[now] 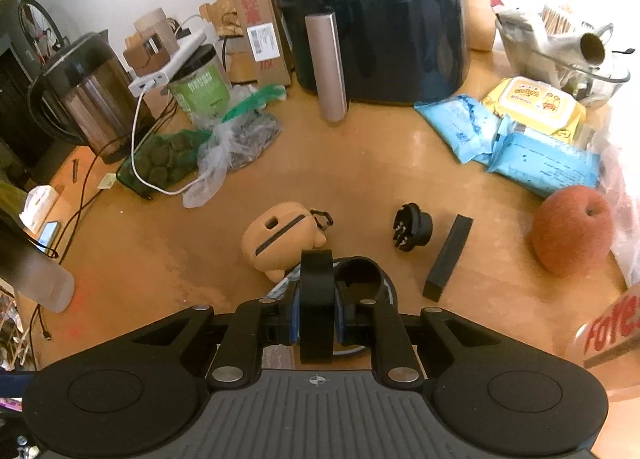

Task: Organize rigid objects
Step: 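Lift the black tape roll with the right gripper toward the box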

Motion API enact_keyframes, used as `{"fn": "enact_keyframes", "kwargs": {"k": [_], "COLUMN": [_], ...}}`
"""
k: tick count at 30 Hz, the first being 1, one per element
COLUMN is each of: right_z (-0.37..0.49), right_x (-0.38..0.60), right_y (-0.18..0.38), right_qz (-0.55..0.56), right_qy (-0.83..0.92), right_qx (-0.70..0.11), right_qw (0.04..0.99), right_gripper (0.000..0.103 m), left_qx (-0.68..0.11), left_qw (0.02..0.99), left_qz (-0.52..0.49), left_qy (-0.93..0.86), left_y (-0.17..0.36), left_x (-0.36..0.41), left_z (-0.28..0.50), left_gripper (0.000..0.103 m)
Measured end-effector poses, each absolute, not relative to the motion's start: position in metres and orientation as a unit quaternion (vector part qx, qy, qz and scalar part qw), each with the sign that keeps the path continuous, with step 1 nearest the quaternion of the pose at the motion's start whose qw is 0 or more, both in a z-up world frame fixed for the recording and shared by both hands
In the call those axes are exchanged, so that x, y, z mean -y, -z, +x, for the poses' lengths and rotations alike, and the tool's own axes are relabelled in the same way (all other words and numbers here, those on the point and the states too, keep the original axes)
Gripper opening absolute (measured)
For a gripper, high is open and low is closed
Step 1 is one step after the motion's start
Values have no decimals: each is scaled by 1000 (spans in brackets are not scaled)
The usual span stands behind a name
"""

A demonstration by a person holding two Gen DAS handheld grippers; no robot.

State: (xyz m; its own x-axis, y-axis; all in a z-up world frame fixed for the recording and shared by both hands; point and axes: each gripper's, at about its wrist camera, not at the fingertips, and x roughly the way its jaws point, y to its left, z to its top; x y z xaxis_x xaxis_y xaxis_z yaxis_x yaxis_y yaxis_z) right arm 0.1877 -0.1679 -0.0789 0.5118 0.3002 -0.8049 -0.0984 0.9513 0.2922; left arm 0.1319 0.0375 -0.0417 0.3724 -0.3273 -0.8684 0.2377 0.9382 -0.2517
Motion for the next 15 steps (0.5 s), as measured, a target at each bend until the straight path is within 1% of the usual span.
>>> {"fn": "enact_keyframes", "kwargs": {"k": [15], "right_z": [159], "right_x": [200], "right_y": [54], "right_qz": [140], "right_qy": [-88], "right_qx": [-455], "right_qw": [875], "right_gripper": [19], "left_qx": [-536], "left_qw": [825], "left_qz": [-18], "left_qy": [179], "left_y": [49], "left_x": [-33], "left_z": [132], "left_gripper": [54]}}
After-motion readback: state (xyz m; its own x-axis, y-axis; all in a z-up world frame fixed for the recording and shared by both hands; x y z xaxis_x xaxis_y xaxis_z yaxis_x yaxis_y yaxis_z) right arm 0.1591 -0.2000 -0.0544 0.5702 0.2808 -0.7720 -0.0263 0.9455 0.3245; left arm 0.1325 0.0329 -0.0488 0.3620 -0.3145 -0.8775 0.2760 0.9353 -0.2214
